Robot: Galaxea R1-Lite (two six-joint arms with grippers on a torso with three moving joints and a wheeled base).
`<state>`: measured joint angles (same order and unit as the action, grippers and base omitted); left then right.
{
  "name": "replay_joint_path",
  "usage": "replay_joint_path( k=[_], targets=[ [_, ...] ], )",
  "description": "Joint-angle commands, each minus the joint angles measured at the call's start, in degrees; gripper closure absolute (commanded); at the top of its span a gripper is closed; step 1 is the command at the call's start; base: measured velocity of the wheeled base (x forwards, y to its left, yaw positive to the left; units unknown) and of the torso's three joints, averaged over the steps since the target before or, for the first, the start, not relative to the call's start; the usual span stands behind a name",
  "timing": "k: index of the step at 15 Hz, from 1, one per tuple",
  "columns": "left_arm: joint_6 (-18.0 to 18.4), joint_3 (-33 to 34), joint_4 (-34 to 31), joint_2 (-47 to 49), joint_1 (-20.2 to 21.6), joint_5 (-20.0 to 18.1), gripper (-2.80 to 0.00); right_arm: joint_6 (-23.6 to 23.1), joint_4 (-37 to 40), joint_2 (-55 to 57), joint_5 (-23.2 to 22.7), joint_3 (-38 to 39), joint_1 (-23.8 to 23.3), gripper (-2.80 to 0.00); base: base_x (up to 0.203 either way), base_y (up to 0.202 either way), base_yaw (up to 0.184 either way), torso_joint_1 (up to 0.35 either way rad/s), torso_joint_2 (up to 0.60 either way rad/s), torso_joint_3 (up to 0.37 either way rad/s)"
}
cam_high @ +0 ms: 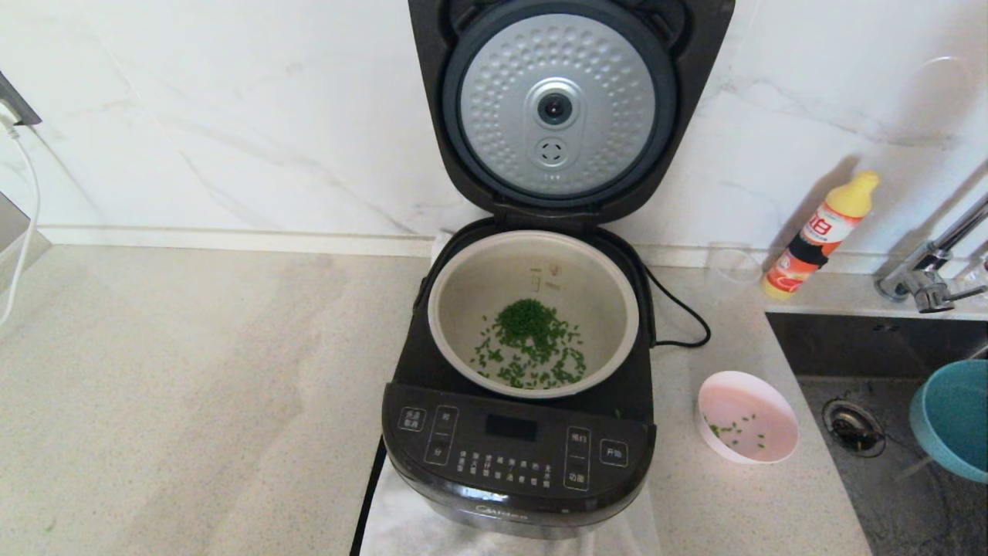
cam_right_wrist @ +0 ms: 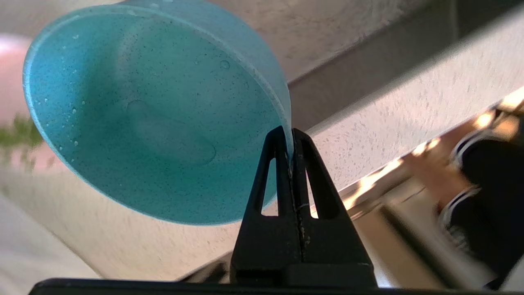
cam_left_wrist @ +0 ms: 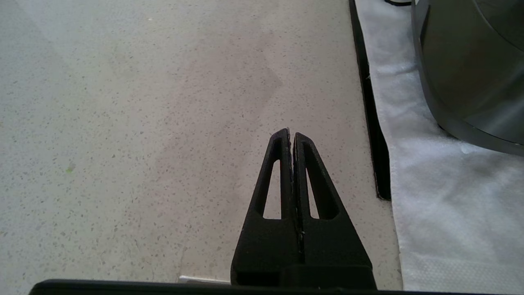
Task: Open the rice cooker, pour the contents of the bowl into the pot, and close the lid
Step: Fill a bowl with water from the tap
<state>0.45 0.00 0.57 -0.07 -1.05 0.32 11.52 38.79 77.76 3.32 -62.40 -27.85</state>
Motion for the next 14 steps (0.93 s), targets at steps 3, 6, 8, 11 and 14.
replay_joint_path(
  k=[3,6,8,11,14],
  targets=[
    [0.0,0.5,0.0,0.0,0.0,0.0,0.00,0.5,-0.1,7.4,-6.6,-0.1,-13.4,0.00,0.000,0.000,0.000,0.000,0.00,0.000],
    [0.0,0.5,0.0,0.0,0.0,0.0,0.00,-0.1,-0.3,12.2,-12.3,-0.4,-21.7,0.00,0.000,0.000,0.000,0.000,0.00,0.000],
    [0.0,0.5,0.0,0.0,0.0,0.0,0.00,-1.1,-0.3,15.3,-14.2,-1.1,-26.3,0.00,0.000,0.000,0.000,0.000,0.00,0.000],
    [0.0,0.5,0.0,0.0,0.0,0.0,0.00,-3.6,-0.2,19.6,-17.9,-3.5,-33.1,0.00,0.000,0.000,0.000,0.000,0.00,0.000],
    [0.0,0.5,0.0,0.0,0.0,0.0,0.00,-4.1,-0.2,23.4,-18.4,-6.2,-36.8,0.00,0.000,0.000,0.000,0.000,0.00,0.000]
  ],
)
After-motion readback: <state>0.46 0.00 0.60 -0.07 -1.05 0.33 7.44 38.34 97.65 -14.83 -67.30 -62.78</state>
